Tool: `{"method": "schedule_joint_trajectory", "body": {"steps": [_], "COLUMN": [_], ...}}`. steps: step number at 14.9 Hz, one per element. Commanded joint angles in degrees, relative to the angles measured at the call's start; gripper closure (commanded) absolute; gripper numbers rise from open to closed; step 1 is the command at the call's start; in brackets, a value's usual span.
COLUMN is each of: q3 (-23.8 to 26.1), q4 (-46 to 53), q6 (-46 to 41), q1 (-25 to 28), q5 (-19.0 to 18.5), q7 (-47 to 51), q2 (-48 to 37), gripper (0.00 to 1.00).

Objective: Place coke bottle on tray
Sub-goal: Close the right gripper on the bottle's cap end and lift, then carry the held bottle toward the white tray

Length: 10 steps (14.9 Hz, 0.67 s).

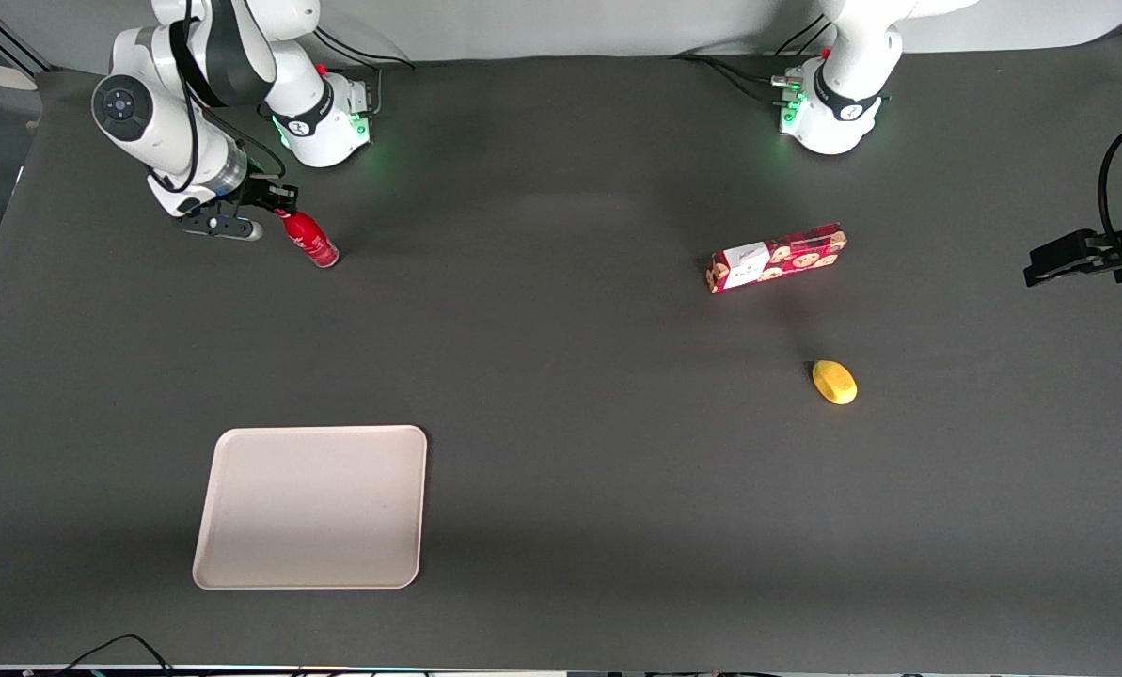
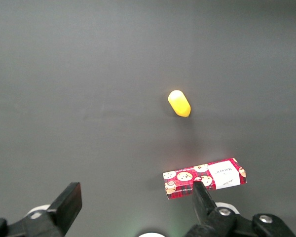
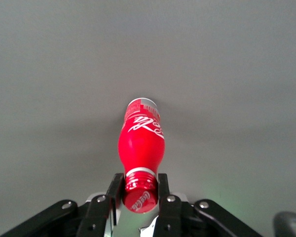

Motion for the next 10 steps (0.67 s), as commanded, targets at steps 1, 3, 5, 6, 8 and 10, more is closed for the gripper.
{"method": "schedule_joint_trajectory", "body": {"steps": [1,3,5,6,8,10], "q3": [-0.2,-0.46,-1.68,-2.56,-3.53,-3.89], "q4": [8.41,16.04,26.75,32.72,46.08,59.0], "q6": [-4.67,-7.04,-11.42,-14.32,-21.34,-27.67], "q1": [-0.61,-0.7,-0.53,-0.44,-0.52,-0.7], "q5": [0.95,0.43,0.25,0.16,0.16,0.25], "q7": [-2.03,-2.29,-3.96,-4.31,-5.63,-6.51], "q2": [1.47,4.18,9.45,12.69,19.89,27.19], "gripper": [1.0,1.0,1.0,1.0,1.0,1.0]}}
